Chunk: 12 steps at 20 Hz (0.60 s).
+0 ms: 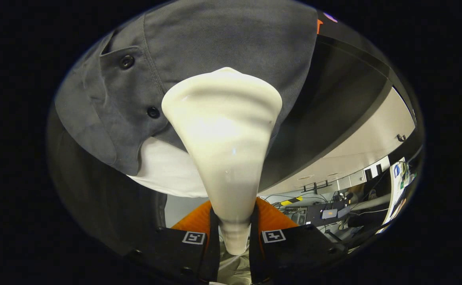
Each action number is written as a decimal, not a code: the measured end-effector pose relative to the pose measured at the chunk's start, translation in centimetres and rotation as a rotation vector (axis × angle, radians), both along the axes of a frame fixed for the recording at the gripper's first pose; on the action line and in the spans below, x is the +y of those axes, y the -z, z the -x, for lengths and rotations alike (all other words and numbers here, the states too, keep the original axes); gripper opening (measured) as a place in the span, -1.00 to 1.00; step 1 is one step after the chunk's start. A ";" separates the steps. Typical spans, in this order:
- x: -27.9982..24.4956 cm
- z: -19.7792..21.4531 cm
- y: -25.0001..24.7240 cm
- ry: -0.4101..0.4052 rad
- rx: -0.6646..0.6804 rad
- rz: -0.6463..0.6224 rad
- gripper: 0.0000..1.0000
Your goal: Iron the clothes twice with a garment steamer, once on the left side and once on the right side.
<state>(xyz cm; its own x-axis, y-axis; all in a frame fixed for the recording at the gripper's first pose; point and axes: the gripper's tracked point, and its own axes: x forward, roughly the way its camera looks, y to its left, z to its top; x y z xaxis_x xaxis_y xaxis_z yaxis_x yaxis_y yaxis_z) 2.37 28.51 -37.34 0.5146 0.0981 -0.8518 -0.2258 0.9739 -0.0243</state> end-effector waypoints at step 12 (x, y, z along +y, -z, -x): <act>1.0 0.8 -10.5 0.015 -0.167 -0.069 -0.24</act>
<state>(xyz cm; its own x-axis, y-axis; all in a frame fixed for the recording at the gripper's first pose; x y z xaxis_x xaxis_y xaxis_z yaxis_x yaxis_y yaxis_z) 1.60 29.47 -26.83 0.6500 0.1450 -0.7460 -0.2100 0.9777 0.0071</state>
